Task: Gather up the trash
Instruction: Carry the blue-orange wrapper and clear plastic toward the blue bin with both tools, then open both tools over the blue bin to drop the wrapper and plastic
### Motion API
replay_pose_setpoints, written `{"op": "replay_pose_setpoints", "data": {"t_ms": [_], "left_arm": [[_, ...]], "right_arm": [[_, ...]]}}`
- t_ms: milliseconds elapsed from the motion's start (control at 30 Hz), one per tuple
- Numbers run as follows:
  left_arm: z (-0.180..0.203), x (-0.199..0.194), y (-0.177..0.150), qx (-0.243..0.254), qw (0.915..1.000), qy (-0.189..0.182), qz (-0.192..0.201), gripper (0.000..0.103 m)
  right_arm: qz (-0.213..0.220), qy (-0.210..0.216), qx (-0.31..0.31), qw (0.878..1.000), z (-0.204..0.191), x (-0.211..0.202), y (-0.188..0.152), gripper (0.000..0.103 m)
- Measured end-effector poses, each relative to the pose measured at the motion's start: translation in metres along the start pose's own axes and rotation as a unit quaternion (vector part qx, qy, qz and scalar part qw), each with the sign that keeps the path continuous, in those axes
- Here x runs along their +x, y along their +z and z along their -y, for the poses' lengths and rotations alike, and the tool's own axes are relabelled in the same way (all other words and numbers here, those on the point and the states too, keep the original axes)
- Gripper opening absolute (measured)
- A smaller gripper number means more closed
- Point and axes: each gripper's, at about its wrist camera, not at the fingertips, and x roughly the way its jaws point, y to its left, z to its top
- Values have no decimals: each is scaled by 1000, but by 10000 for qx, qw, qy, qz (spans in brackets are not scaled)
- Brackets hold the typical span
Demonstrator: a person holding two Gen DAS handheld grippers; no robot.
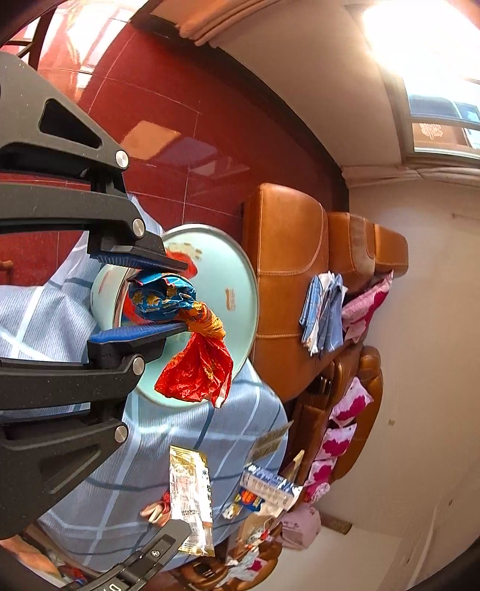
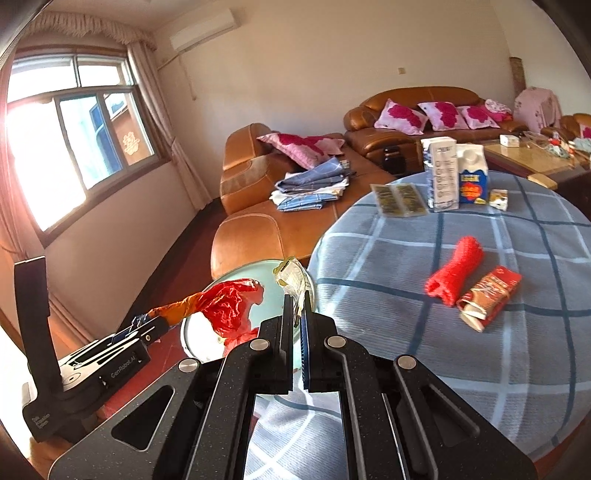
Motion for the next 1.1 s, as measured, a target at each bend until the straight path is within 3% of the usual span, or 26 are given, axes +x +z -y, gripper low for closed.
{"op": "replay_pose_setpoints", "data": {"t_ms": [400, 800, 1033, 1100], "left_arm": [[-20, 42, 12, -207, 9990, 332, -222, 26], [-16, 85, 18, -126, 9968, 576, -549, 26], [-11, 99, 19, -66, 9957, 644, -669, 31], [-9, 100, 20, -36, 9954, 678, -671, 42]], "right_arm": [[-386, 40, -520, 9979, -28, 73, 11, 4], [-1124, 245, -848, 9897, -38, 140, 12, 6], [-1269, 353, -703, 9888, -26, 151, 15, 33], [-1226, 341, -671, 9896, -23, 149, 17, 37]]}}
